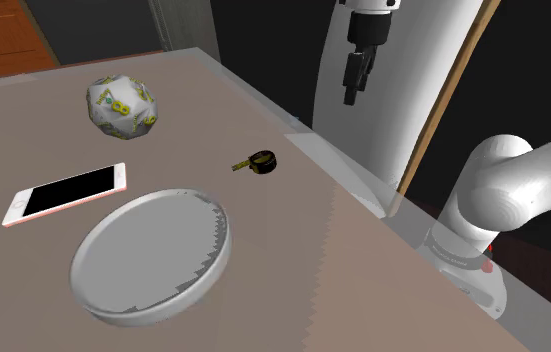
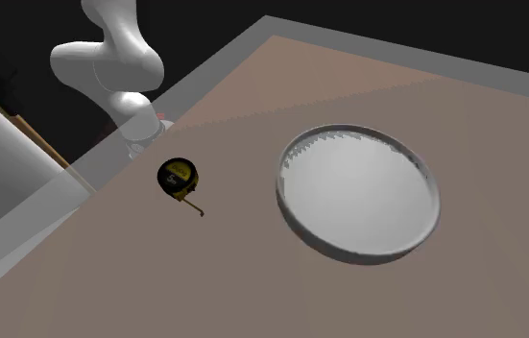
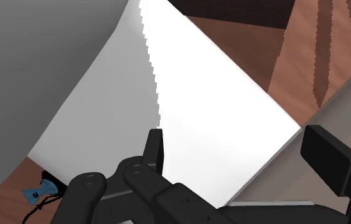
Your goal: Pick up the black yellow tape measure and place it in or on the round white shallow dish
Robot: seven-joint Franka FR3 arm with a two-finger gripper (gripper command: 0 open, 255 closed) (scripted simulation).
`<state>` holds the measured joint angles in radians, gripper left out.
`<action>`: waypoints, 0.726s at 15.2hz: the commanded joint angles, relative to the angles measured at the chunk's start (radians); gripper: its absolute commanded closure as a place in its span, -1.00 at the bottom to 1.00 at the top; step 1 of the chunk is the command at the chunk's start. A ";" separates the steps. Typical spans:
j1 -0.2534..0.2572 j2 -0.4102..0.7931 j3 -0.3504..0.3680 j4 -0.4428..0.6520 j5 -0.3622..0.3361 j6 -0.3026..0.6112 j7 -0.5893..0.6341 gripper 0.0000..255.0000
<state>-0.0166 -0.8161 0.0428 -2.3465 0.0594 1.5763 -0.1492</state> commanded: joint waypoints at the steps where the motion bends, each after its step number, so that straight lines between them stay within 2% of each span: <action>1: 0.000 0.000 0.000 0.000 0.000 0.000 0.000 -1.00; 11: 0.070 0.146 0.201 0.092 0.141 0.056 0.203 -1.00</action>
<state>0.0483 -0.6904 0.2244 -2.2721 0.1882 1.6283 0.0333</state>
